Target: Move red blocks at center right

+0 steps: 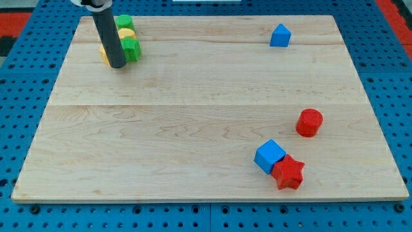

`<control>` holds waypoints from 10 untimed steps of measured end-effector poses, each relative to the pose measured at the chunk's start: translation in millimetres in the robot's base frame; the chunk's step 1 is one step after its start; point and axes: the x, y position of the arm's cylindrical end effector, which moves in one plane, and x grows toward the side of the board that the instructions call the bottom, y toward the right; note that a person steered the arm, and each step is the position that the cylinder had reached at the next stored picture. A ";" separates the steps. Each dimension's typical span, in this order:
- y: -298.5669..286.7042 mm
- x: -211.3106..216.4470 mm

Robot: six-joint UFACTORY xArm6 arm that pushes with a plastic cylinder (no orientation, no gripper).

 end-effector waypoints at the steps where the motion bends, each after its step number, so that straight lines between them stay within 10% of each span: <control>1: -1.9 -13.9; 7: 61.9 3.8; 10: 206.4 35.4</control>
